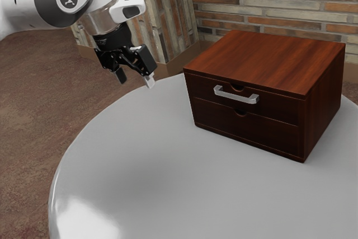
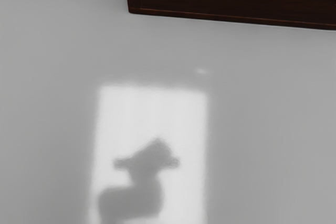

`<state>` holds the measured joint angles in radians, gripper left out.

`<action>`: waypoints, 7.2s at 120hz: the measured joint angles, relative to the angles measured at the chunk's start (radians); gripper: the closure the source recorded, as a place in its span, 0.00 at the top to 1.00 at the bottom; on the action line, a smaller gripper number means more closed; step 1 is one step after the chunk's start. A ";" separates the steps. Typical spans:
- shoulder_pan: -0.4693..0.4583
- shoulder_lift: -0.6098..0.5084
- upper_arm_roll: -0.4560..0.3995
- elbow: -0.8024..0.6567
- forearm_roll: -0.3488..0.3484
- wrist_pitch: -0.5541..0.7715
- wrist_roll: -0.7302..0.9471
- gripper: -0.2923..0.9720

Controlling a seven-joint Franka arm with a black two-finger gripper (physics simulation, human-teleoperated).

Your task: Pull the drawer handle with one arm to open the drawer

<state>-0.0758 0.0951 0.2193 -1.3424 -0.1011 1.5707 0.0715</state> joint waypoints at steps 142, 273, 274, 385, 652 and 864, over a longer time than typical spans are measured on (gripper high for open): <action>0.015 -0.049 -0.164 0.157 0.050 -0.057 1.108 0.77; -0.014 0.270 -0.225 0.131 0.117 0.315 1.252 0.60; -0.014 0.270 -0.226 0.130 0.121 0.317 1.252 0.59; -0.017 0.276 -0.248 0.065 0.159 0.471 1.263 0.41; -0.018 -0.076 -0.264 -0.477 0.152 0.644 1.277 0.28; -0.016 -0.353 -0.261 -0.653 0.159 0.540 1.260 0.71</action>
<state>-0.0921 -0.2581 -0.0415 -1.9951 0.0581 2.1109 1.3315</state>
